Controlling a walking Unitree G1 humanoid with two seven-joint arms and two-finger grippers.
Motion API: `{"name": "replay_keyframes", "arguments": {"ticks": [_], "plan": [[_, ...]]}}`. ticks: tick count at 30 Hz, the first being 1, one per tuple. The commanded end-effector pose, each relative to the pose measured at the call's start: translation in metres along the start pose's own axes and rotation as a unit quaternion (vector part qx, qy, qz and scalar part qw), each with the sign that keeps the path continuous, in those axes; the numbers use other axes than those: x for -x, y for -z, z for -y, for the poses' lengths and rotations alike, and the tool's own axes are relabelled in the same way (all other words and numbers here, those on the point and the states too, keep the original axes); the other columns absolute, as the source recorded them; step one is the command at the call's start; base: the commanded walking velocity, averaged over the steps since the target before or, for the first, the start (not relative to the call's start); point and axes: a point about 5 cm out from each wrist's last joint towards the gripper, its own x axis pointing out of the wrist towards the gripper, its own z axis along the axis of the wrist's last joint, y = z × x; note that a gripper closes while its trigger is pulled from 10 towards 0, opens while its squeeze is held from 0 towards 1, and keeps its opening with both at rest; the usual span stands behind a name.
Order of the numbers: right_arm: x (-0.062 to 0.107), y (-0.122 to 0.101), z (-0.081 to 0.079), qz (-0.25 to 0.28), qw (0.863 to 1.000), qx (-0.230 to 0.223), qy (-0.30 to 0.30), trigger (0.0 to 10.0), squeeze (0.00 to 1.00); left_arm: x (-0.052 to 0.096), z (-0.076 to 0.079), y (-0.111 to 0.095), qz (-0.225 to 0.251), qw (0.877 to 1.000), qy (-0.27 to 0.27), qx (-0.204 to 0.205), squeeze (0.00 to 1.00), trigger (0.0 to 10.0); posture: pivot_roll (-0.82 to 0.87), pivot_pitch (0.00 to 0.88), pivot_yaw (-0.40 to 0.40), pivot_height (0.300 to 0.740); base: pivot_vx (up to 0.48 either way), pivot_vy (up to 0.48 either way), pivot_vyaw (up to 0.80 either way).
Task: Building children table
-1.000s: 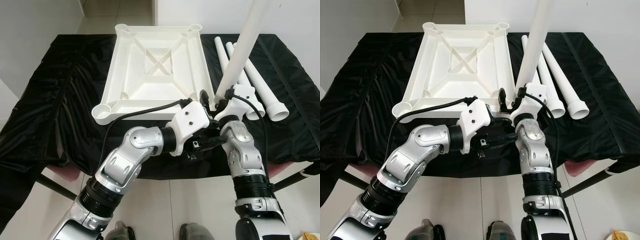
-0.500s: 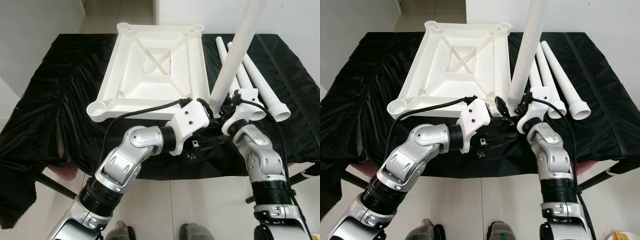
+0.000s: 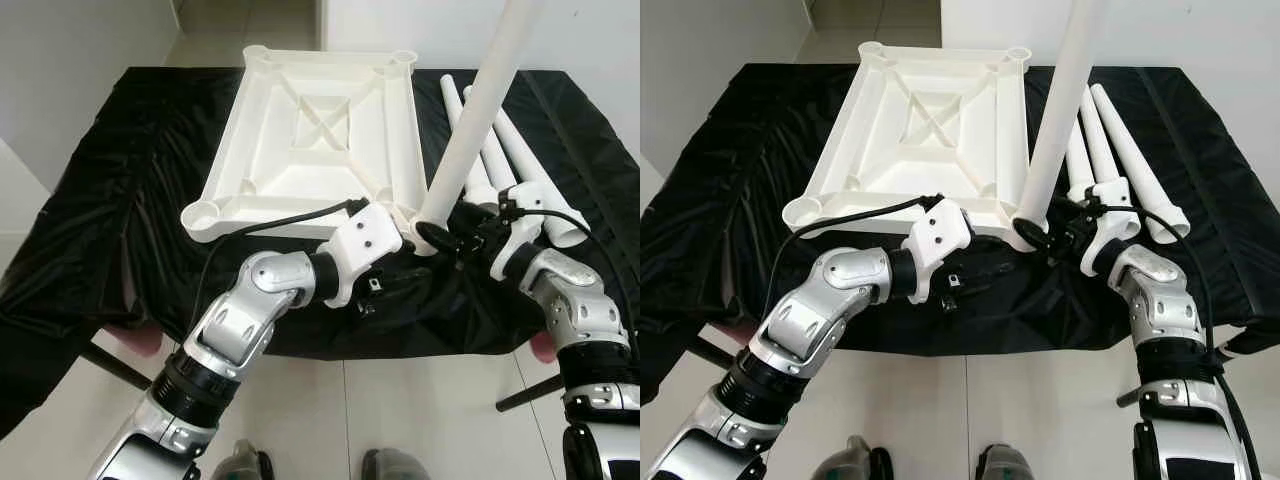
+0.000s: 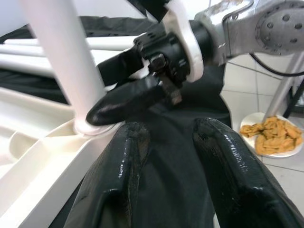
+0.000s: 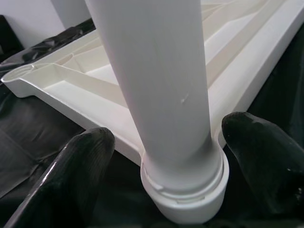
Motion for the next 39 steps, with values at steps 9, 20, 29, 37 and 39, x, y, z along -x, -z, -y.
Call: {"name": "replay_keyframes", "arguments": {"ticks": [9,20,29,37,39], "plan": [[-0.010,-0.009,0.013,0.013,1.000,0.020,-0.007,10.0,0.00,0.001,-0.012,0.013,-0.039,0.995,-0.086,0.024,0.00,10.0,-0.05,0.063,0.056,0.740,0.000,0.000,0.00],[-0.029,-0.007,0.014,-0.015,0.999,0.044,-0.006,4.2,0.00,0.000,-0.011,0.013,-0.051,0.994,-0.085,0.043,0.00,10.0,-0.04,0.076,0.044,0.740,0.000,0.000,0.00],[-0.038,-0.003,0.005,-0.029,0.997,0.047,-0.049,0.0,0.00,0.000,-0.010,0.012,-0.054,0.994,-0.085,0.047,0.00,10.0,-0.03,0.086,0.041,0.740,0.000,0.000,0.00],[-0.033,-0.006,0.018,-0.021,0.999,0.037,0.024,0.0,0.00,-0.001,-0.010,0.010,-0.049,0.994,-0.086,0.043,0.00,10.0,-0.04,0.092,0.041,0.740,0.000,0.000,0.00],[-0.031,-0.006,0.023,-0.017,0.997,0.030,0.066,0.0,0.00,-0.002,-0.010,0.009,-0.047,0.994,-0.086,0.043,0.00,10.0,-0.04,0.092,0.041,0.740,0.000,0.000,0.00]]}}
